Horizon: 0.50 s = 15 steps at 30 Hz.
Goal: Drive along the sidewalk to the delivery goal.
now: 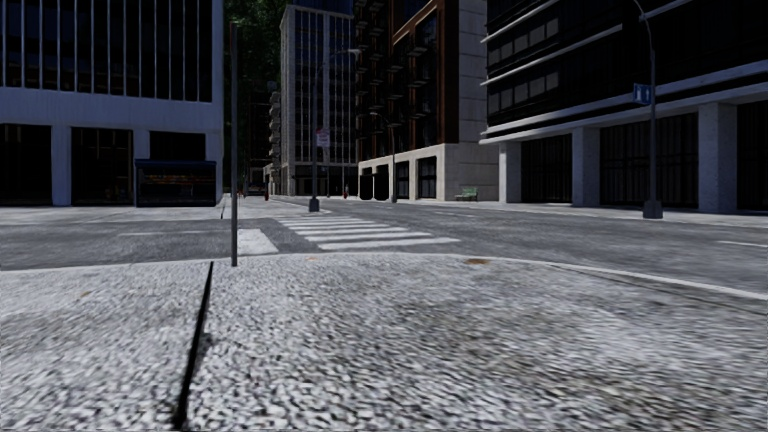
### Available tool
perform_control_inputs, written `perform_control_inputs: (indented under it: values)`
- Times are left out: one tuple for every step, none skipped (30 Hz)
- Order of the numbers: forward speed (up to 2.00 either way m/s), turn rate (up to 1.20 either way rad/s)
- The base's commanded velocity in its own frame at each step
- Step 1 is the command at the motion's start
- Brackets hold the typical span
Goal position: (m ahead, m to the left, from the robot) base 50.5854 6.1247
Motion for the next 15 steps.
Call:
perform_control_inputs:
  values:
    - [2.0, 0.0]
    - [2.0, 0.0]
    - [2.0, 0.0]
    - [2.0, 0.0]
    - [2.0, 0.0]
    - [2.0, 0.0]
    - [2.0, 0.0]
    - [2.0, 0.0]
    - [2.0, 0.0]
    - [2.0, 0.0]
    - [2.0, 0.0]
    - [2.0, 0.0]
    - [2.0, 0.0]
    - [2.0, 0.0]
    - [2.0, 0.0]
